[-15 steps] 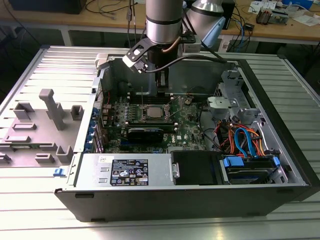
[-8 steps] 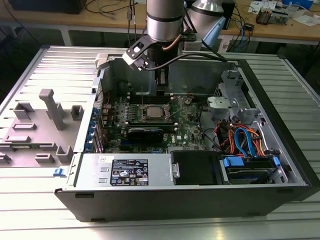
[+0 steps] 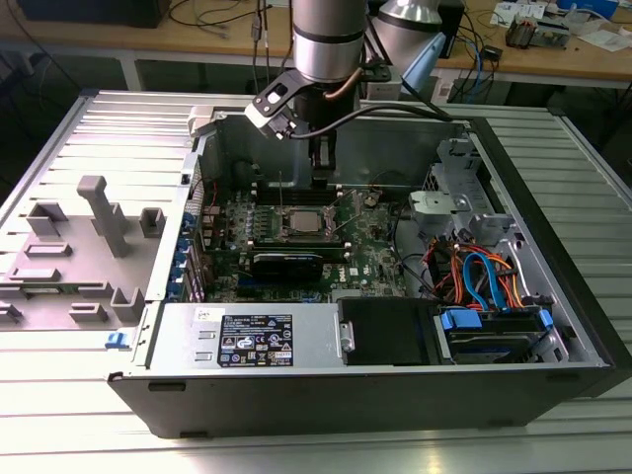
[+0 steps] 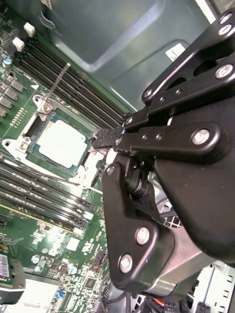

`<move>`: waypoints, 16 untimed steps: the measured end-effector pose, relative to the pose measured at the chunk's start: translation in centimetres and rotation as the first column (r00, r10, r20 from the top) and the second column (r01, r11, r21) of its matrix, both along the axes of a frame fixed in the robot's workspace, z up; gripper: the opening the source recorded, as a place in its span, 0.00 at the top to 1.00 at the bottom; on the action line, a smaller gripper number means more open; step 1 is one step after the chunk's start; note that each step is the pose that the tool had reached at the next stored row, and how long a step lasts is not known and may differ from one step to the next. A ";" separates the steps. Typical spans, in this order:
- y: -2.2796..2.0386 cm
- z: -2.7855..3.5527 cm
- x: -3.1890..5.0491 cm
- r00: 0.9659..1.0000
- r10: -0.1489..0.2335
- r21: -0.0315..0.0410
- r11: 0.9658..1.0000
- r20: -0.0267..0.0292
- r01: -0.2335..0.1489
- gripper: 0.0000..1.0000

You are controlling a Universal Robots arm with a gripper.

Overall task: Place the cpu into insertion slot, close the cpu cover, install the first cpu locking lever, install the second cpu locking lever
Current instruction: 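Close the cpu cover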

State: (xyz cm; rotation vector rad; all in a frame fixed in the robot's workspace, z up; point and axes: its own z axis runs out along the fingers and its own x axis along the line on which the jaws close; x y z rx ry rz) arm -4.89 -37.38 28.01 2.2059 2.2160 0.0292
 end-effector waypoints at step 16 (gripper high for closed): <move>0.00 0.00 1.21 1.000 0.000 0.000 1.000 0.000 0.000 0.89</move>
